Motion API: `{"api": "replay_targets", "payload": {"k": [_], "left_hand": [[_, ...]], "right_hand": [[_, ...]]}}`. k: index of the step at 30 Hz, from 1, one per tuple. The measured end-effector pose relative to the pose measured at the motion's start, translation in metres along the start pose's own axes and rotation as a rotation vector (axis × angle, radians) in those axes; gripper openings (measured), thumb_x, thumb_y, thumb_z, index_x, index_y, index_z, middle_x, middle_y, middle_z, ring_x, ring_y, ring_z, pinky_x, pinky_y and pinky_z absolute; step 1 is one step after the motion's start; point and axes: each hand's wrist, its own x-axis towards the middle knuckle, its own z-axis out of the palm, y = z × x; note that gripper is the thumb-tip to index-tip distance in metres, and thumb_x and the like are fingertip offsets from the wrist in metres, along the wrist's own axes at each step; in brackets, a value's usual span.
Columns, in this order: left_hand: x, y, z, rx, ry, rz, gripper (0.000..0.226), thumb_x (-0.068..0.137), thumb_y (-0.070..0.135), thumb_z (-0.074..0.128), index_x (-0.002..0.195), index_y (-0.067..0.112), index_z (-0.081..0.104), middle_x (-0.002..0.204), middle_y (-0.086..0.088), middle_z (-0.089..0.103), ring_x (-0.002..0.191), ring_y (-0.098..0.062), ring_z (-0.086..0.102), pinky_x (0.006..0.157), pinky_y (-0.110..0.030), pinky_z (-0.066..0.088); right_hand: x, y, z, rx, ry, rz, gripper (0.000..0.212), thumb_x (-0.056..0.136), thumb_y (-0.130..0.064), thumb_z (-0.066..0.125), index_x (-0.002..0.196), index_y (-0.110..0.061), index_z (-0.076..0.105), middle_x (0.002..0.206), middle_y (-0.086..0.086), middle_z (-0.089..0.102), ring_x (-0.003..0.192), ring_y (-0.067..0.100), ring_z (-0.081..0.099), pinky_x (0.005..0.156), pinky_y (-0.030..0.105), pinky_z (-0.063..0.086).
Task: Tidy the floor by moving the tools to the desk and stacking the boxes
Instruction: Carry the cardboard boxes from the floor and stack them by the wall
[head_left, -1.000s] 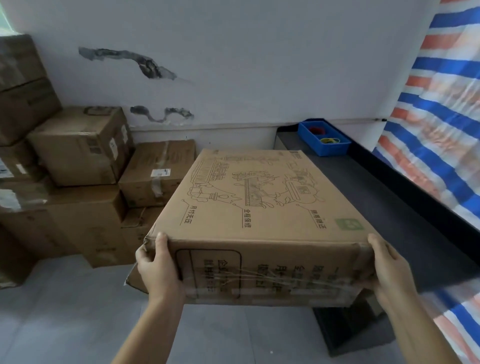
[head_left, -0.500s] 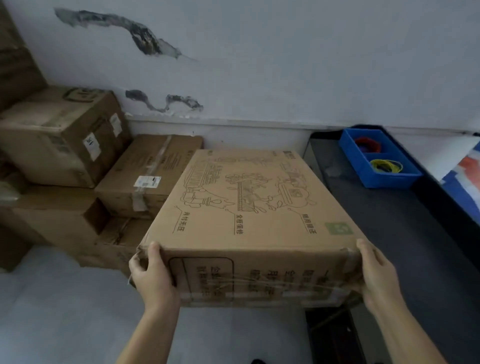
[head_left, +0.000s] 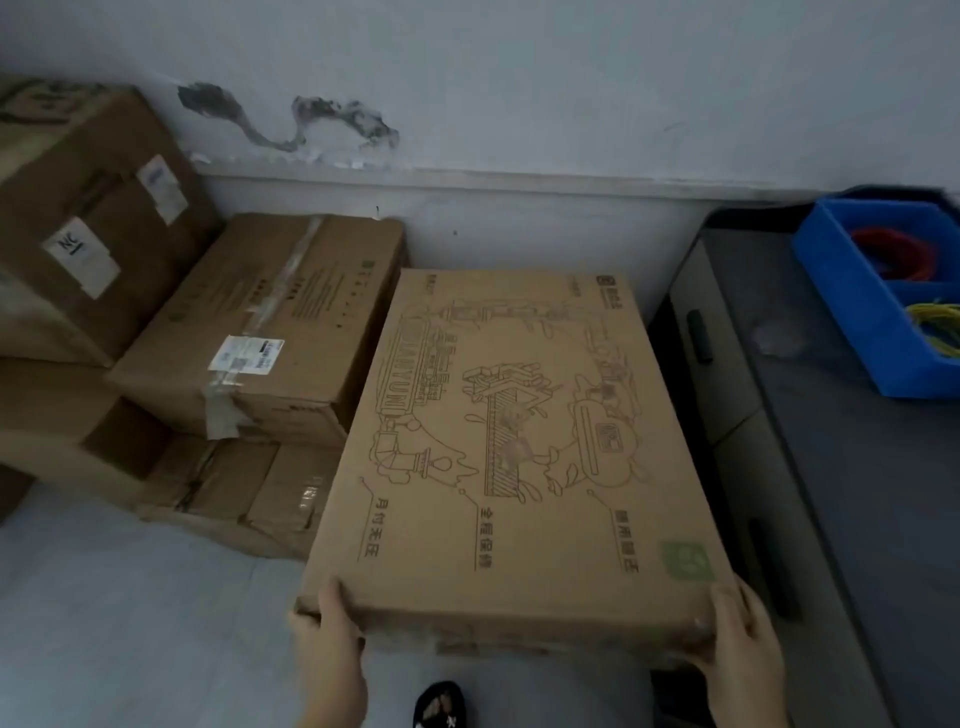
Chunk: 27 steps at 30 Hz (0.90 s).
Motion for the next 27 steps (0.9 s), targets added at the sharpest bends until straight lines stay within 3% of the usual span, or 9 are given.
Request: {"api": "replay_targets", "payload": {"k": [3,6,9,13,18,23,27], "left_hand": [[0.024,0.003,0.024,0.037,-0.038,-0.059,0.049,0.097,0.033,0.045,0.137,0.009,0.029,0.142,-0.011,0.037,0.127,-0.035,0.039,0.097,-0.054,0.038],[0.056,0.017,0.051,0.023,-0.125,-0.112,0.051,0.098,0.033,0.045,0.143,0.024,0.024,0.148,-0.005,0.031,0.133,-0.034,0.033,0.099,-0.064,0.036],[0.085,0.037,0.075,-0.018,-0.175,-0.107,0.056,0.098,0.025,0.047,0.145,0.033,0.016,0.149,-0.006,0.027,0.132,-0.037,0.034,0.094,-0.065,0.041],[0.109,0.057,0.102,-0.011,-0.223,-0.037,0.060,0.098,0.018,0.046,0.146,0.031,0.012,0.145,-0.010,0.033,0.125,-0.033,0.043,0.093,-0.058,0.045],[0.111,0.051,0.114,0.033,-0.218,0.051,0.056,0.100,0.020,0.041,0.147,0.024,0.009,0.121,0.000,0.034,0.117,-0.024,0.042,0.094,-0.053,0.045],[0.107,0.060,0.102,0.140,-0.236,0.006,0.063,0.099,0.021,0.045,0.148,0.025,0.006,0.141,-0.007,0.035,0.125,-0.032,0.041,0.095,-0.054,0.045],[0.091,0.078,0.083,0.261,-0.240,0.013,0.070,0.096,0.017,0.049,0.149,0.026,0.005,0.149,-0.013,0.029,0.128,-0.036,0.038,0.092,-0.050,0.045]], "right_hand": [[0.022,0.011,0.023,0.014,-0.032,-0.032,0.031,0.093,-0.027,0.056,0.124,-0.022,0.054,0.124,0.016,0.056,0.095,0.036,0.058,0.062,0.047,0.054],[0.043,0.014,0.053,0.011,-0.082,-0.033,0.053,0.082,-0.051,0.063,0.126,-0.025,0.052,0.120,0.012,0.060,0.091,0.030,0.059,0.073,0.049,0.054],[0.062,0.014,0.084,0.004,-0.156,-0.029,0.042,0.093,-0.035,0.055,0.133,-0.025,0.049,0.123,0.009,0.059,0.100,0.027,0.060,0.084,0.051,0.052],[0.085,0.009,0.125,-0.039,-0.192,-0.062,0.037,0.096,-0.029,0.050,0.132,-0.022,0.052,0.114,0.006,0.063,0.094,0.022,0.062,0.069,0.037,0.058],[0.101,0.014,0.134,-0.085,-0.190,-0.059,0.042,0.097,-0.032,0.047,0.138,-0.021,0.047,0.123,0.007,0.059,0.100,0.020,0.060,0.086,0.045,0.051],[0.095,0.005,0.126,-0.257,-0.235,-0.052,0.048,0.095,-0.041,0.048,0.141,-0.028,0.041,0.134,0.006,0.054,0.115,0.024,0.055,0.099,0.049,0.046],[0.072,-0.014,0.117,-0.472,-0.289,-0.099,0.070,0.095,-0.036,0.052,0.151,-0.026,0.012,0.153,0.005,0.028,0.136,0.024,0.034,0.113,0.040,0.028]]}}
